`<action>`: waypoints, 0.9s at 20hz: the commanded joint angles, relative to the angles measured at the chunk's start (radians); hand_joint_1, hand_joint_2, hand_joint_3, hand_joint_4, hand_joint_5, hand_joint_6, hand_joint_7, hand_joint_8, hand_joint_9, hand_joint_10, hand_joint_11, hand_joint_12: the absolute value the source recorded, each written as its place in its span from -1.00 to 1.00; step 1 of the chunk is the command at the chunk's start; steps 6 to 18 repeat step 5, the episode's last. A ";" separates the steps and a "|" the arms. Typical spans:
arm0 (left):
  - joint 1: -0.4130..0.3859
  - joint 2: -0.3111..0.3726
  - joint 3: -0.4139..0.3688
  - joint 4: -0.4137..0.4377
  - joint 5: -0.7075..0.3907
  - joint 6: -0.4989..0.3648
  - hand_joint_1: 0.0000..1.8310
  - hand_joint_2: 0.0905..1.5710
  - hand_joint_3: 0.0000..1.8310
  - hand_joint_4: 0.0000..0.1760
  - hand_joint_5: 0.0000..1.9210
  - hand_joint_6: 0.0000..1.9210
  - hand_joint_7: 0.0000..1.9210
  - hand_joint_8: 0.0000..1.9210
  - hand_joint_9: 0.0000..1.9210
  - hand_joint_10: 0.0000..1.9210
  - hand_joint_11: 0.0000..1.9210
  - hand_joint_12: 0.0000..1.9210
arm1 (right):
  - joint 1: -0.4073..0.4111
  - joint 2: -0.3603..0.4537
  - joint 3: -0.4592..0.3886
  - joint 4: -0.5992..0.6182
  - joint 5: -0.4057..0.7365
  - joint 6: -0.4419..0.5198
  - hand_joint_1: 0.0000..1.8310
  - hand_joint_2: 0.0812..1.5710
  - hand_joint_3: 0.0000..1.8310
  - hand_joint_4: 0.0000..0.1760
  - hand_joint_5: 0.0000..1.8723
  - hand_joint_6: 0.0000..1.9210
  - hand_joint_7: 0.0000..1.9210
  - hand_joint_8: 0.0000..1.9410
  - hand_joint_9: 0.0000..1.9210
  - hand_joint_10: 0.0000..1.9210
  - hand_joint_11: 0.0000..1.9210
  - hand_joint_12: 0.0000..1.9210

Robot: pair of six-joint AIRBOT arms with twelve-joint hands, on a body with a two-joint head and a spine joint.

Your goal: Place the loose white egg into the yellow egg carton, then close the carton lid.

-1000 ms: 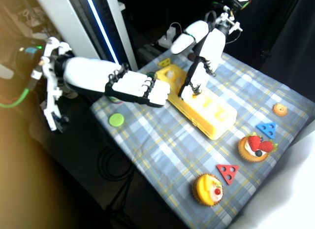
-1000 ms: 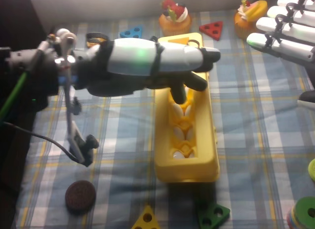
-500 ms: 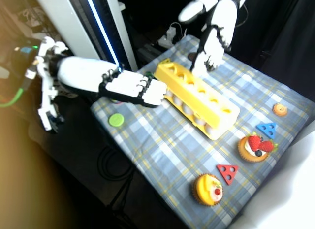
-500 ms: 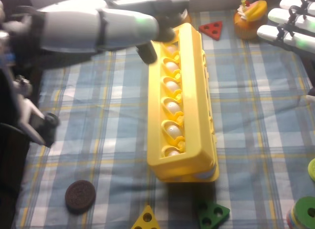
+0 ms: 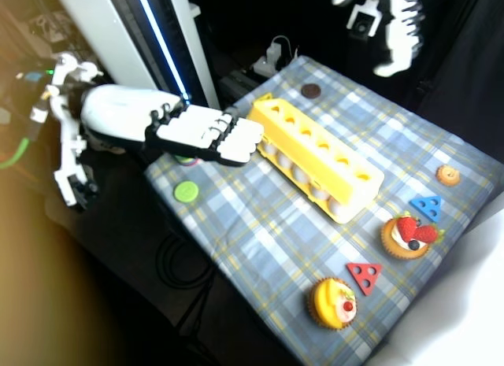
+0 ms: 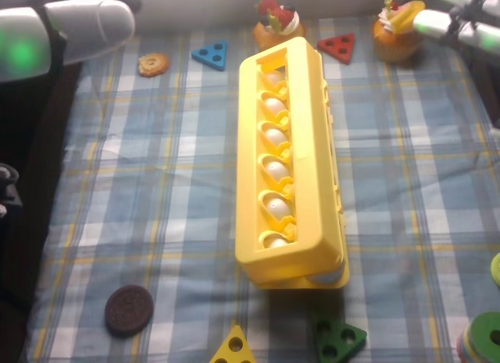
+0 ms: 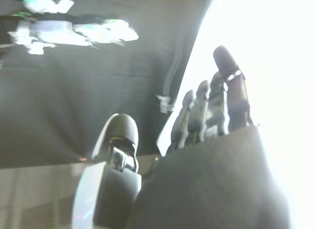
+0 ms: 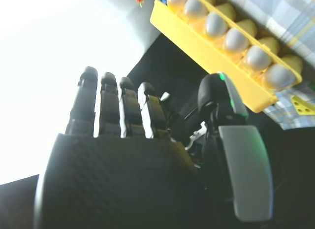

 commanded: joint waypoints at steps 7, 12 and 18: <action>0.110 0.022 -0.034 -0.218 -0.333 0.098 -0.40 0.61 -1.00 -0.05 -1.00 -1.00 -1.00 -1.00 -1.00 -1.00 -1.00 -1.00 | -0.017 0.002 0.000 0.040 0.246 -0.010 -0.36 0.52 -1.00 -0.77 -1.00 -1.00 -1.00 -1.00 -1.00 -1.00 -1.00 -0.58; 0.110 0.022 -0.034 -0.218 -0.333 0.098 -0.40 0.61 -1.00 -0.05 -1.00 -1.00 -1.00 -1.00 -1.00 -1.00 -1.00 -1.00 | -0.017 0.002 0.000 0.040 0.246 -0.010 -0.36 0.52 -1.00 -0.77 -1.00 -1.00 -1.00 -1.00 -1.00 -1.00 -1.00 -0.58; 0.110 0.022 -0.034 -0.218 -0.333 0.098 -0.40 0.61 -1.00 -0.05 -1.00 -1.00 -1.00 -1.00 -1.00 -1.00 -1.00 -1.00 | -0.017 0.002 0.000 0.040 0.246 -0.010 -0.36 0.52 -1.00 -0.77 -1.00 -1.00 -1.00 -1.00 -1.00 -1.00 -1.00 -0.58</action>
